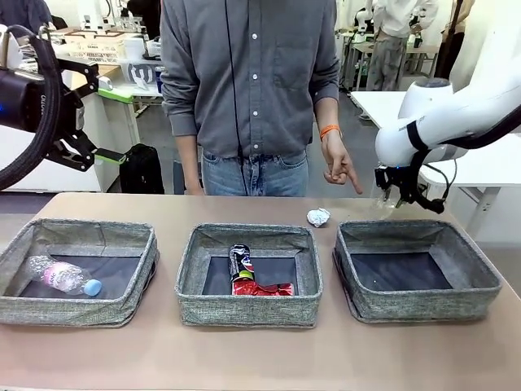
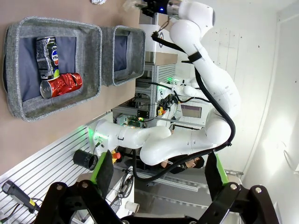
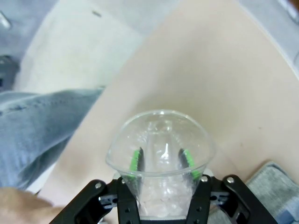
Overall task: Sort the waste into the appropriate baskets.
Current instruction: Pick up the waste item pointed out by the person.
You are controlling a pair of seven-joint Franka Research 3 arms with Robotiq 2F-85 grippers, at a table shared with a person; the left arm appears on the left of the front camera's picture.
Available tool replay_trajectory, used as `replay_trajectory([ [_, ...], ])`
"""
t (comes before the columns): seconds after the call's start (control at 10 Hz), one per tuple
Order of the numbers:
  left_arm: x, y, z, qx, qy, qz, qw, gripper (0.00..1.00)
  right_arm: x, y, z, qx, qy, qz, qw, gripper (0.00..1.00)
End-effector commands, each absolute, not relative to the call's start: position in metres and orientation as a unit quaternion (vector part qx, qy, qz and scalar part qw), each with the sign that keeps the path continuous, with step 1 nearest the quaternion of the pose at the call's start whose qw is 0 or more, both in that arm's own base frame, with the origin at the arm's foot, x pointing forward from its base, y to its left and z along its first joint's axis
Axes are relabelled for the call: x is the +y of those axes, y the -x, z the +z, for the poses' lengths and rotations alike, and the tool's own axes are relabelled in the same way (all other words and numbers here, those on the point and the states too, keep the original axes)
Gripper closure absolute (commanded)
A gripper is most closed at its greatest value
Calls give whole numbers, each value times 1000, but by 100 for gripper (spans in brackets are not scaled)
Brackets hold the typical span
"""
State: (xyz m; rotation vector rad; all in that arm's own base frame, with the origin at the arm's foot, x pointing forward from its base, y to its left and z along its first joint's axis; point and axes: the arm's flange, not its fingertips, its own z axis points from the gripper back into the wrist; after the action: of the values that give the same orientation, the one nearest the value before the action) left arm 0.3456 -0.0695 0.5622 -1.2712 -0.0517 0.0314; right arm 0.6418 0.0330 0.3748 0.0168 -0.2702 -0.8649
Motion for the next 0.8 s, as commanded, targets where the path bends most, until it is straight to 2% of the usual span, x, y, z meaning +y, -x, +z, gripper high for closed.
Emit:
replay_trajectory([
  [0.0,-70,-345,563,-30,602,7,798,0,36,-617,453,-159,27,-419,893,59],
  [0.3,-70,-345,563,-30,602,7,798,0,53,-565,533,-134,73,-388,909,59],
  [0.7,-70,-345,563,-30,602,7,798,0,98,-470,552,-94,35,-174,980,59],
])
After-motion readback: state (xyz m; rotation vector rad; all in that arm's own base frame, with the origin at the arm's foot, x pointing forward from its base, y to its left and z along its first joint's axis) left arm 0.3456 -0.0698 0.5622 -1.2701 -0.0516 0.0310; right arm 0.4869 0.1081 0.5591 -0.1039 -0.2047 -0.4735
